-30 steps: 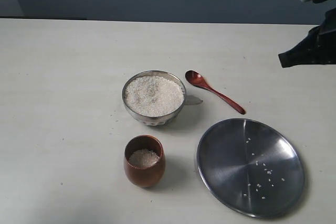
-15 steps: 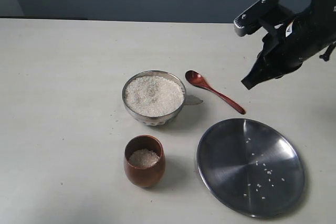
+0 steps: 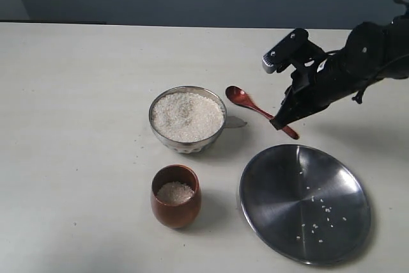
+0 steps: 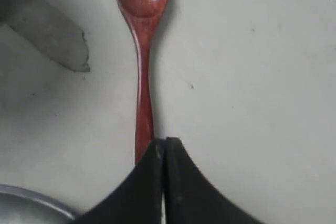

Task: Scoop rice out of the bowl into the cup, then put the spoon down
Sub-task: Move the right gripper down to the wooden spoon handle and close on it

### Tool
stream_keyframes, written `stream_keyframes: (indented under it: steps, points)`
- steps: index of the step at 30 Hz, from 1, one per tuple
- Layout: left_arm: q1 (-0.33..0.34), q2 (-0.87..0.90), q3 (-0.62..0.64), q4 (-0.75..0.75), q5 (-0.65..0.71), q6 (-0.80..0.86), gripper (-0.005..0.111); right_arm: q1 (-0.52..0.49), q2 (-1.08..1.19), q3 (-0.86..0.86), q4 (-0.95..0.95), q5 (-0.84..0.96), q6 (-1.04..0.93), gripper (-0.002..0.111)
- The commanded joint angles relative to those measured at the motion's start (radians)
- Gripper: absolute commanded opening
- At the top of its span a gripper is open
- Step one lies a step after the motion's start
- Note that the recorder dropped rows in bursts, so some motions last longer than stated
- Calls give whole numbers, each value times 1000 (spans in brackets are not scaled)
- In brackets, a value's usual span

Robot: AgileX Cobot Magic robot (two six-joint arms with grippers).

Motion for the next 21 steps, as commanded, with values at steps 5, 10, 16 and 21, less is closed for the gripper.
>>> stream_keyframes:
  steps: [5, 10, 16, 21]
  points:
    - [-2, -4, 4, 3, -10, 1, 1, -16, 8, 63, 66, -146, -14, -1]
    - [-2, -4, 4, 3, -10, 1, 1, -16, 36, 62, 105, -119, -14, -1]
    - [-2, -4, 4, 3, -10, 1, 1, -16, 46, 62, 110, -108, -14, -1]
    - [-2, -4, 4, 3, -10, 1, 1, -16, 46, 62, 110, -98, -14, -1]
